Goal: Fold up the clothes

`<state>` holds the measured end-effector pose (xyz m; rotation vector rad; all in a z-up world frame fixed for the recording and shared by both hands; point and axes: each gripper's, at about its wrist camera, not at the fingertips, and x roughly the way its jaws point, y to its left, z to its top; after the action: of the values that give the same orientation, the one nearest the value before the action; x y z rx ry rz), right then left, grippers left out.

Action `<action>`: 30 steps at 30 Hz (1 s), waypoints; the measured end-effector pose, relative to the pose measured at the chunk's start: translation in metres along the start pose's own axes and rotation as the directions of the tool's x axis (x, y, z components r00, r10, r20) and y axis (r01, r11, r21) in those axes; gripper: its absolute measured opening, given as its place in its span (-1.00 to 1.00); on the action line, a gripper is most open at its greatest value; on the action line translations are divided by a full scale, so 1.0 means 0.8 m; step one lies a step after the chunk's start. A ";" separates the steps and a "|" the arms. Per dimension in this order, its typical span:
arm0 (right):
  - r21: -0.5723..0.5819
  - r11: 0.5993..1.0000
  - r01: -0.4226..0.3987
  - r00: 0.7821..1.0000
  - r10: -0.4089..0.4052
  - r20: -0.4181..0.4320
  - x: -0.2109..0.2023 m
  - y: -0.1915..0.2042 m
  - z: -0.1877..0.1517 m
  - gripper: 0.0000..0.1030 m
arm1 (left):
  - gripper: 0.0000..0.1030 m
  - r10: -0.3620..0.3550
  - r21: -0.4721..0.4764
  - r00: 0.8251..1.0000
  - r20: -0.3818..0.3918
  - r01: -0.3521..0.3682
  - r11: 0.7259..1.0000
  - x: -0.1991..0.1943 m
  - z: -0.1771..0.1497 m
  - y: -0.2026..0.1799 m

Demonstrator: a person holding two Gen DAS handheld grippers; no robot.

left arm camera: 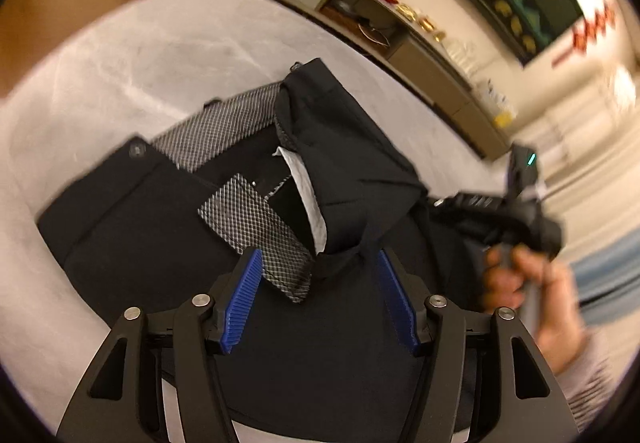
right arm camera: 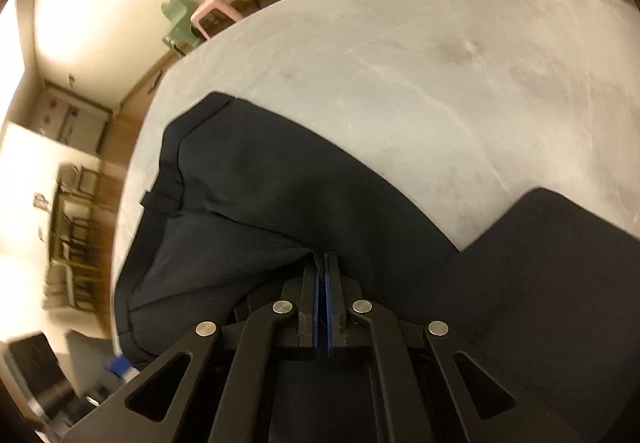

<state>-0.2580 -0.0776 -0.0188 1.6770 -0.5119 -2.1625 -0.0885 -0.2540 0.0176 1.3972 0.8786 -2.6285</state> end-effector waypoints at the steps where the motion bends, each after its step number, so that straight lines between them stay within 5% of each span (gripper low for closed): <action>1: 0.004 1.000 -0.005 1.000 0.005 -0.001 -0.001 -0.002 -0.001 -0.95 | 0.32 0.024 0.047 1.000 0.010 -0.024 0.999 0.003 -0.002 -0.009; 5: -0.029 0.999 -0.024 0.999 0.024 -0.022 -0.010 0.000 -0.001 -0.95 | 0.29 0.108 0.203 0.994 0.003 -0.107 0.973 0.037 -0.008 -0.041; 6: -0.040 0.999 -0.029 0.999 0.028 -0.028 -0.012 0.000 -0.001 -0.89 | 0.07 0.166 0.244 0.986 0.015 -0.165 0.956 0.049 -0.007 -0.045; 7: -0.050 0.998 -0.034 0.999 0.033 -0.034 -0.014 0.001 -0.001 -0.88 | -0.87 0.160 0.239 0.987 -0.006 -0.154 0.959 0.051 0.001 -0.041; 10: -0.134 0.991 0.011 1.000 -0.010 0.011 -0.045 0.006 -0.016 -0.35 | -0.88 0.076 0.136 0.997 -0.014 -0.074 0.988 0.030 0.022 -0.006; 14: -0.306 0.937 0.166 0.974 -0.107 0.200 -0.121 0.016 -0.076 0.28 | -0.88 -0.072 -0.057 0.997 0.036 0.074 0.996 -0.016 0.049 0.056; 18: -0.472 0.834 0.285 0.942 -0.152 0.300 -0.143 0.045 -0.174 0.29 | -0.88 -0.205 -0.239 0.972 0.113 0.227 0.944 -0.062 0.075 0.119; 22: -0.636 0.706 0.312 0.942 -0.145 0.302 -0.120 0.074 -0.256 0.29 | -0.87 -0.156 -0.220 0.984 0.084 0.171 0.960 -0.048 0.075 0.110; 26: -0.668 0.651 0.360 0.932 -0.215 0.292 -0.092 0.073 -0.275 0.24 | -0.84 -0.135 -0.317 0.983 0.127 0.169 0.933 -0.058 0.071 0.143; 28: -0.684 0.622 0.381 0.924 -0.249 0.289 -0.078 0.072 -0.285 -0.01 | -0.82 -0.158 -0.353 0.974 0.161 0.207 0.913 -0.065 0.071 0.155; 30: -0.686 0.614 0.390 0.921 -0.272 0.280 -0.068 0.070 -0.289 -0.45 | -0.79 -0.131 -0.345 0.978 0.161 0.180 0.921 -0.061 0.073 0.155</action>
<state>-0.0180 -0.1153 0.0005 1.1949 0.6547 -2.2792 -0.0676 -0.3978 0.0233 1.0856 1.4152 -2.4590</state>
